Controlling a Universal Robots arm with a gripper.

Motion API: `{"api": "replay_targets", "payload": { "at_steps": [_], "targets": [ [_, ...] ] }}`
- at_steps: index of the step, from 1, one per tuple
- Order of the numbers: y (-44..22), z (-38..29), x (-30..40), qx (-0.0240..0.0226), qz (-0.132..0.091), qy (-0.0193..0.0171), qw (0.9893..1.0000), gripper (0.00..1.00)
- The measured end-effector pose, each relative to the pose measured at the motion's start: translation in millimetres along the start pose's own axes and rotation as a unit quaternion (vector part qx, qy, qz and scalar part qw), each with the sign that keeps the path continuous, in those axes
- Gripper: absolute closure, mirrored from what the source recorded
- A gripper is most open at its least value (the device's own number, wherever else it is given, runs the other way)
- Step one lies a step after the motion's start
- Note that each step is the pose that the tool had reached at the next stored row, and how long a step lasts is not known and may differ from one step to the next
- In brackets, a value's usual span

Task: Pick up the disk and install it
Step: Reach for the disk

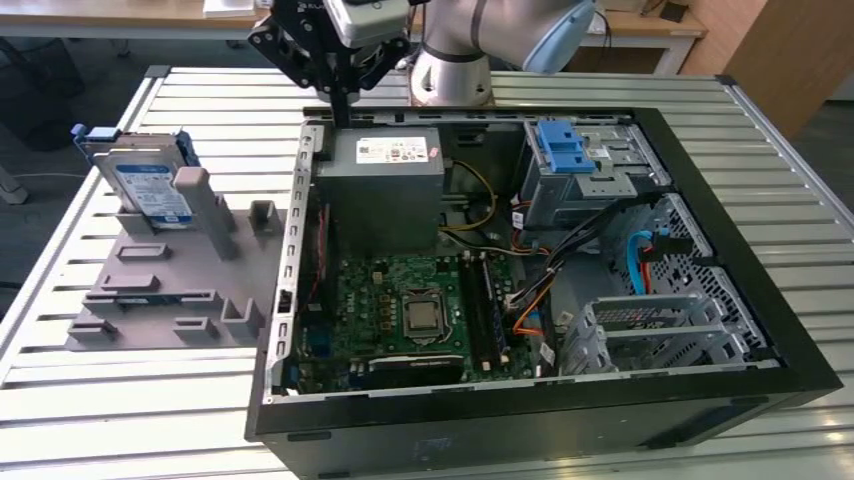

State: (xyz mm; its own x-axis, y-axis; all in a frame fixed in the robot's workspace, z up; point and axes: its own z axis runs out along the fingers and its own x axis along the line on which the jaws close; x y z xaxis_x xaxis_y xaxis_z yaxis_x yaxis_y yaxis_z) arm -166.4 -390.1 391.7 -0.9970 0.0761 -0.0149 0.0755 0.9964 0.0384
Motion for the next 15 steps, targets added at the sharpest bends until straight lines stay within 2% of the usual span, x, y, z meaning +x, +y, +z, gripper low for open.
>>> {"api": "replay_targets", "payload": {
  "at_steps": [15],
  "targets": [
    [3.7,1.1,15.9,0.0002,0.000,0.0027,1.0000,0.89]
  ]
}}
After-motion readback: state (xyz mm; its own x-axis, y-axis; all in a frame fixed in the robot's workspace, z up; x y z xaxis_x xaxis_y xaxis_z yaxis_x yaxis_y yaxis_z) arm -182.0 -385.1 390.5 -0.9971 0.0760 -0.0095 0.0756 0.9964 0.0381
